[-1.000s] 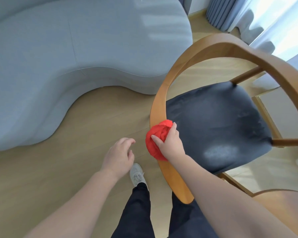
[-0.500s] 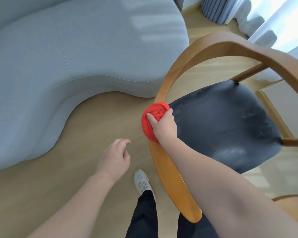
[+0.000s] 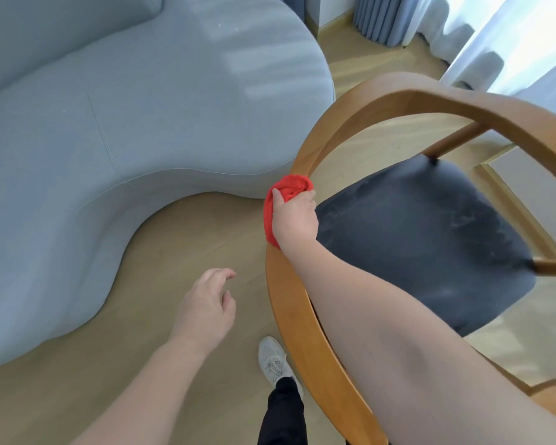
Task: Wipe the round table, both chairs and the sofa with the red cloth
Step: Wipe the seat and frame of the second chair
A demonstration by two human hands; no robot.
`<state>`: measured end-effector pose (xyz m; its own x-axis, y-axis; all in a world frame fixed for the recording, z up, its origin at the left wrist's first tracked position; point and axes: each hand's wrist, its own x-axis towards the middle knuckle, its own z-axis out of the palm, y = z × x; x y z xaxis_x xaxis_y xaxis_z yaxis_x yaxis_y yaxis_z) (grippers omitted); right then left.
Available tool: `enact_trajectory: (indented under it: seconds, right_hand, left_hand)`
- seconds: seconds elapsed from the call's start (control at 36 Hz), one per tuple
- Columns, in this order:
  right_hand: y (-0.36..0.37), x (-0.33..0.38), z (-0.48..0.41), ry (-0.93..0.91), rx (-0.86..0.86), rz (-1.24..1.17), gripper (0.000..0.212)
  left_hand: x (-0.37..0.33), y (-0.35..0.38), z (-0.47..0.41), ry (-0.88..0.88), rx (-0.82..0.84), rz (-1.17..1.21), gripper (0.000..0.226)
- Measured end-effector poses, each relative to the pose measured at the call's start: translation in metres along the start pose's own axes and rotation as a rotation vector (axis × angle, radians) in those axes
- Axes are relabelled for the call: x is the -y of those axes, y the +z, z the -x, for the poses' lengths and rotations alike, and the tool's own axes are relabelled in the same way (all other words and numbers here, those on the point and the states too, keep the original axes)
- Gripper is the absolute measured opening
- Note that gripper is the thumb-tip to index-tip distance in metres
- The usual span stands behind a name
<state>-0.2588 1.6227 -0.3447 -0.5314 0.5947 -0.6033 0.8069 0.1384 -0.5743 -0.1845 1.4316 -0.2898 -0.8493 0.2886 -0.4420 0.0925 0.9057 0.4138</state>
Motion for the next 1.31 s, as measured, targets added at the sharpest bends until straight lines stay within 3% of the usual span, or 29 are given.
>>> enact_trajectory:
  seconds: [0.33,0.69,1.0,1.31]
  right_hand:
    - [-0.013,0.019,-0.029,0.049,-0.025,-0.219,0.075]
    - [-0.039,0.043,-0.064,0.009,-0.157,-0.217,0.103]
    - [-0.07,0.072,-0.093,0.086,-0.22,-0.427,0.116]
    - [-0.131,0.087,-0.141,0.247,-0.285,-0.606,0.103]
  left_hand:
    - [-0.012,-0.005,-0.019,-0.003,-0.028,-0.013,0.036]
    - [-0.041,0.001,-0.038,0.036,-0.033,-0.002,0.036]
    - [-0.073,-0.003,-0.068,0.062,-0.076,-0.006,0.037]
    - [-0.132,0.008,-0.13,0.09,-0.197,0.04,0.035]
